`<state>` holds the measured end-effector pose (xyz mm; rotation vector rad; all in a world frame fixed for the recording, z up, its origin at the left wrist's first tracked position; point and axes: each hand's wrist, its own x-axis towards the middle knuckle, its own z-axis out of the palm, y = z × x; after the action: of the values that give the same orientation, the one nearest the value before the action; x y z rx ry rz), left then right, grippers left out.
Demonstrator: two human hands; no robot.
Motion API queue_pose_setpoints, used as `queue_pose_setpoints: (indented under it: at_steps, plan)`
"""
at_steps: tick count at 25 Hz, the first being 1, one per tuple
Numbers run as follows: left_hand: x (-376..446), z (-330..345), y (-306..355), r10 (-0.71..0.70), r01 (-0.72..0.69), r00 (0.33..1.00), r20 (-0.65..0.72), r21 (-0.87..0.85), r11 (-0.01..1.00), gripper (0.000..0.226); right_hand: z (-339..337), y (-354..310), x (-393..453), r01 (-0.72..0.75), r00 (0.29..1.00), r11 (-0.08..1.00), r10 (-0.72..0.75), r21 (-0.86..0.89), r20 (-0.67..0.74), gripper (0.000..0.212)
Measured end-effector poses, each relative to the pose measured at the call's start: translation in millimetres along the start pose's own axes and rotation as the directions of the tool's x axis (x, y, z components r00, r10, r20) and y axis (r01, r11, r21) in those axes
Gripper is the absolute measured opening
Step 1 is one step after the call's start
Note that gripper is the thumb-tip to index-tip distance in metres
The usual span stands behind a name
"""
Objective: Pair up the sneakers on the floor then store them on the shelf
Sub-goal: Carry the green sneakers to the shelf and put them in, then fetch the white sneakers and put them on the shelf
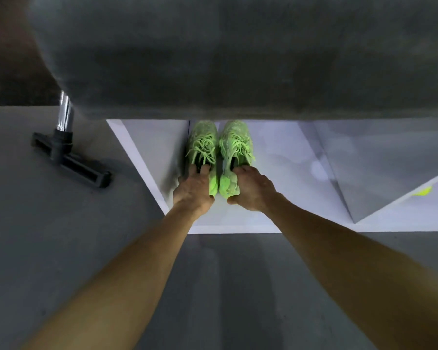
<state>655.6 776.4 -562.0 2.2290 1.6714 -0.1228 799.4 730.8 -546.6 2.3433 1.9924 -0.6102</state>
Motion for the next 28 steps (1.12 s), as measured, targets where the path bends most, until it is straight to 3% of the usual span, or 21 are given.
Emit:
queue_pose_setpoints:
  at_steps: [3, 7, 12, 16, 23, 28]
  plan:
    - [-40, -10, 1, 0.012, -0.012, 0.999, 0.035, -0.006, 1.000, 0.077, -12, -9, -34, 0.000, 1.000, 1.000, 0.001, -0.017, 0.022, 0.085]
    - [-122, -31, 2, -0.023, 0.030, 0.979, 0.200, -0.035, 0.999, 0.080, -29, -23, -114, -0.001, 0.991, 1.000, 0.002, -0.008, 0.134, 0.080]
    - [-232, -67, 4, -0.068, 0.075, 0.897, 0.437, -0.001, 0.997, 0.087, -62, -47, -228, -0.023, 0.951, 0.999, 0.037, -0.049, 0.308, 0.078]
    - [-333, -136, 11, -0.061, 0.081, 0.817, 0.573, -0.010, 0.997, 0.082, -121, -84, -321, -0.057, 0.894, 0.998, 0.043, 0.017, 0.446, 0.076]
    - [-477, -296, 42, -0.105, 0.195, 0.741, 0.664, -0.063, 0.979, 0.068, -264, -140, -458, -0.081, 0.764, 0.990, -0.011, 0.113, 0.645, 0.064]
    - [-532, -382, 44, -0.205, 0.433, 0.736, 0.646, -0.216, 0.875, 0.065, -355, -164, -488, 0.001, 0.740, 0.995, -0.071, 0.104, 0.669, 0.057]
